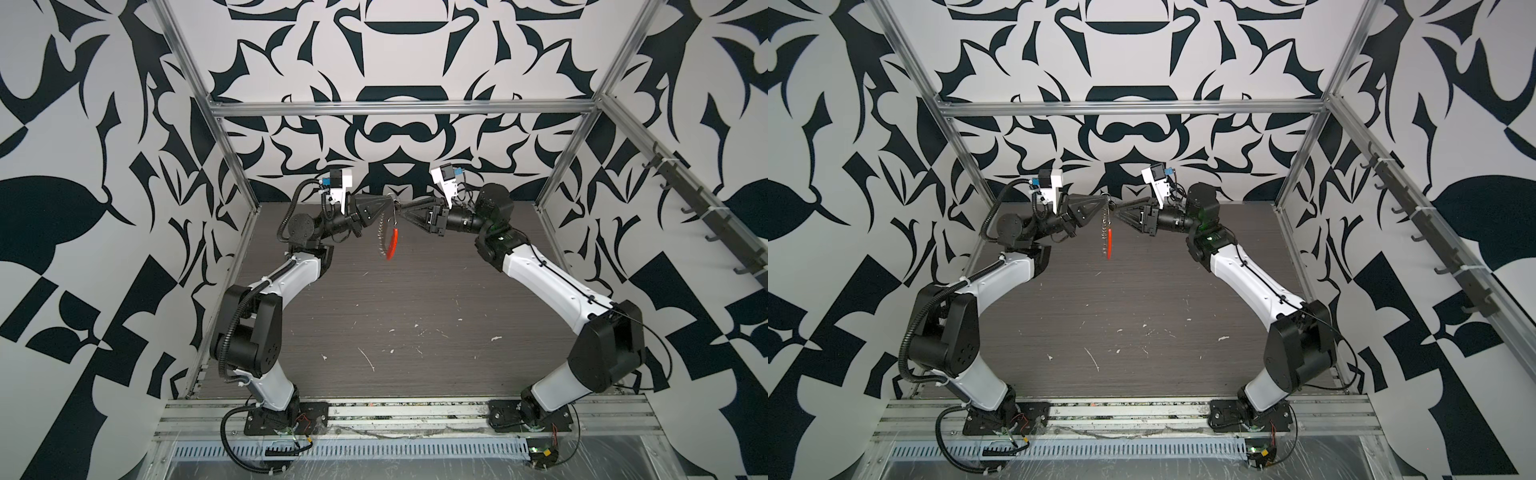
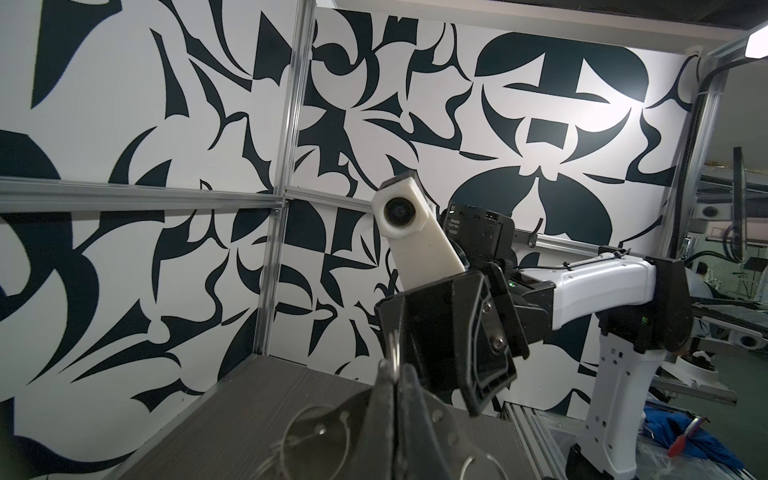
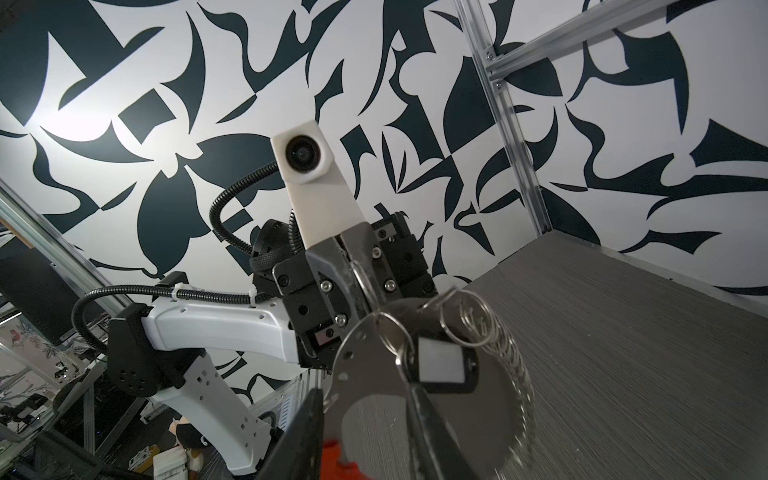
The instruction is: Put the keys on the keyring
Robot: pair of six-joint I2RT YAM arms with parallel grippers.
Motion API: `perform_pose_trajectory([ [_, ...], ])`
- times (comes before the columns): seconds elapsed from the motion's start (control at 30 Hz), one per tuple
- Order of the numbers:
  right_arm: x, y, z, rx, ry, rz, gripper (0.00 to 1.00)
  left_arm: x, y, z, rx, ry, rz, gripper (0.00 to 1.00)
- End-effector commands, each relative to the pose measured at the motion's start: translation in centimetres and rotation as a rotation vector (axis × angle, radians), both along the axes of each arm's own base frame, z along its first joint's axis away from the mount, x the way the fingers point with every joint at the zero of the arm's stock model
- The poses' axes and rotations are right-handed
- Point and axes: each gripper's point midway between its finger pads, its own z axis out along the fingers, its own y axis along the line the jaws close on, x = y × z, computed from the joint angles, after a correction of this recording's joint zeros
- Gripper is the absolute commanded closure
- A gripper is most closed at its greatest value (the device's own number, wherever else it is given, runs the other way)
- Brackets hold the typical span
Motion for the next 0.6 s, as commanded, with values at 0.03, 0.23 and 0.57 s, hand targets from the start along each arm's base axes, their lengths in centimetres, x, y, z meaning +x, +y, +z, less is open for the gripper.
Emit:
perform_pose_trajectory([
  [0.03,0.2,0.3,2.6,0.059,-0.060,0.016,0.69,-1.6,0.2,1.5,-0.022,-0.068,-0.017,1.00],
  [0.23,0.7,0.7,3.3,0.081,-0.057,0.034,0.73,-1.8,0.1,1.4,-0.013,-0.066,-0.029,1.00],
  [0.57,0.2,-0.1,3.9,0.074,-0.073,0.029,0.66,-1.7,0.1,1.3,-0.010,-0.068,-0.031,1.00],
])
